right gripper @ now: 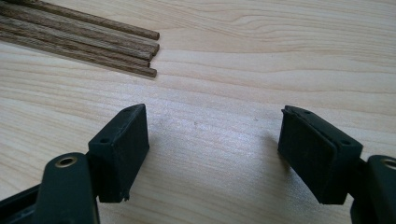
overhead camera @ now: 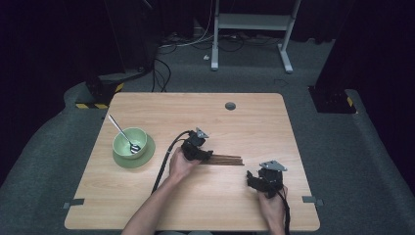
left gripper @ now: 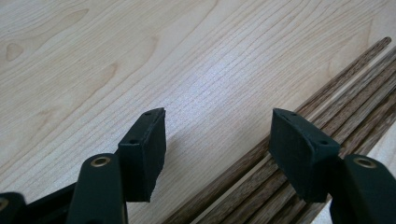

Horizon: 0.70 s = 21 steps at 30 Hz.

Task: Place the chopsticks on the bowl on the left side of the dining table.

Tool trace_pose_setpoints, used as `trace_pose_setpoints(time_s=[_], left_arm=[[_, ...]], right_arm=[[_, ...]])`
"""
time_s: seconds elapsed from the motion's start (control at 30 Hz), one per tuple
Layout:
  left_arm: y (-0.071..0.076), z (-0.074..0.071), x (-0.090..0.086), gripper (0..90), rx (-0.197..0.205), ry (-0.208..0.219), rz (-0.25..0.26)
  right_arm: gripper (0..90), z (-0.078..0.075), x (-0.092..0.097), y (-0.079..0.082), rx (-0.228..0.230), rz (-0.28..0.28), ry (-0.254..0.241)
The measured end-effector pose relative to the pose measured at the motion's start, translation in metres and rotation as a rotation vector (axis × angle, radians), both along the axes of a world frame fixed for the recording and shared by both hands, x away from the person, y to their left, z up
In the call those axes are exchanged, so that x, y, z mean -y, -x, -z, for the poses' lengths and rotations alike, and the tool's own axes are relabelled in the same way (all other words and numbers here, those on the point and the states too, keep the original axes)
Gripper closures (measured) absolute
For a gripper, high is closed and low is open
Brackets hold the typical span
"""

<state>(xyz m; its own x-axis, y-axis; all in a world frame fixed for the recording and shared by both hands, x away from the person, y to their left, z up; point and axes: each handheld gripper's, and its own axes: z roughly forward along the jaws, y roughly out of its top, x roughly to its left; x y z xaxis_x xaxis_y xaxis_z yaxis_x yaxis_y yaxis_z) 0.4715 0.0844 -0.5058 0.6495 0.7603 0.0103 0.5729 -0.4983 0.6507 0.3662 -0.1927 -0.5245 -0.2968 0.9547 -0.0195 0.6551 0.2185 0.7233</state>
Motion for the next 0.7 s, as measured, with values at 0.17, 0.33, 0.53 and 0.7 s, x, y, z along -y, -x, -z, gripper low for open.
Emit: trace_pose_setpoints(time_s=[0.17, 0.33, 0.53, 0.7], left_arm=[[0.0, 0.001, -0.001, 36.9, -0.001, -0.007, 0.003], [-0.002, 0.003, -0.004, 37.6, -0.009, -0.008, -0.004], [-0.005, 0.005, -0.007, 39.0, -0.012, -0.006, -0.014], [-0.007, 0.005, -0.011, 40.4, -0.009, -0.001, -0.033]], right_arm=[[24.0, 0.0, 0.0, 0.0, 0.0, 0.0, 0.0], [24.0, 0.0, 0.0, 0.0, 0.0, 0.0, 0.0], [24.0, 0.0, 0.0, 0.0, 0.0, 0.0, 0.0], [24.0, 0.0, 0.0, 0.0, 0.0, 0.0, 0.0]])
